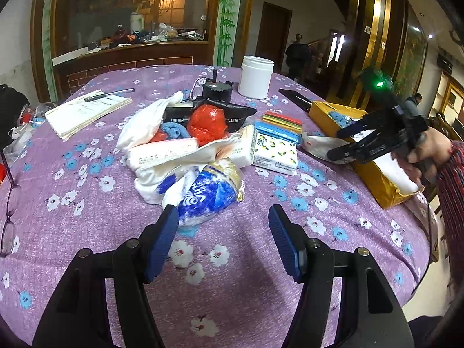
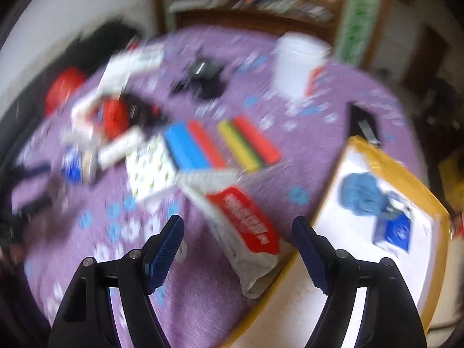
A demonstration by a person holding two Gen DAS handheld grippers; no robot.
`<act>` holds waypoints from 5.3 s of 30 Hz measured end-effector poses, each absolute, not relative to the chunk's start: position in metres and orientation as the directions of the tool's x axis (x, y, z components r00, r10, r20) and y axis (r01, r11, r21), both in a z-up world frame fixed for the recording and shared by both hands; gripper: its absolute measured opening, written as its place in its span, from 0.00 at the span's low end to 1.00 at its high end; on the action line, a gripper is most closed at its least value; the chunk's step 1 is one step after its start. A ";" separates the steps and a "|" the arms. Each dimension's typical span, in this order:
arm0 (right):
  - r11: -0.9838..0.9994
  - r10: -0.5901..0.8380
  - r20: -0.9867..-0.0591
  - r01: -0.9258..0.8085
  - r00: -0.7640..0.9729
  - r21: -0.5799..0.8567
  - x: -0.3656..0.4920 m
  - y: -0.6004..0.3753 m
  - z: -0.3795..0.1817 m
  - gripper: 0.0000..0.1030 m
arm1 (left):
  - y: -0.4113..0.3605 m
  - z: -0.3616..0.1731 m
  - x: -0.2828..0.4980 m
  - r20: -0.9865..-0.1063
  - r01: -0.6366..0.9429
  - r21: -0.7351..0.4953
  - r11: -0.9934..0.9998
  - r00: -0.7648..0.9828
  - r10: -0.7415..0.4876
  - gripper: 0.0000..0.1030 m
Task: Organize soft objects
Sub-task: 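Move the left gripper to the blue Vinda bag while the right reaches the wet-wipe bag, then grasp the blue Vinda bag with the left gripper while the right grasps the wet-wipe bag, then carry both bags into the white box and open both grippers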
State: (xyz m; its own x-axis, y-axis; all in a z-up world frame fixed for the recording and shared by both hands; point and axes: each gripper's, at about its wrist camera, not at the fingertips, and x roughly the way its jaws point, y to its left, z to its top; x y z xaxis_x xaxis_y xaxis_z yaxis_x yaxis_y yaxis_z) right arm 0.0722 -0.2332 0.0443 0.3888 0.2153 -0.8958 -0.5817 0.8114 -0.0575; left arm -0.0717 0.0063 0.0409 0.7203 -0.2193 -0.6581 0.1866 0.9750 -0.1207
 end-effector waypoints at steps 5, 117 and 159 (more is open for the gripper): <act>0.786 0.188 -0.935 -0.617 0.300 -0.040 0.080 -0.216 0.020 0.40 | 0.024 0.037 -0.070 -0.666 0.166 -0.153 0.974 0.711 -0.226 0.72; 0.954 0.162 -0.714 0.078 0.681 0.291 0.042 -0.464 0.093 0.39 | -0.307 0.065 0.093 -0.813 0.408 -0.101 0.908 0.492 -0.312 0.45; 0.904 0.344 -0.610 -0.077 0.713 0.420 0.001 -0.367 0.095 0.58 | -0.170 0.072 -0.017 -0.702 0.409 -0.115 0.905 0.611 -0.365 0.57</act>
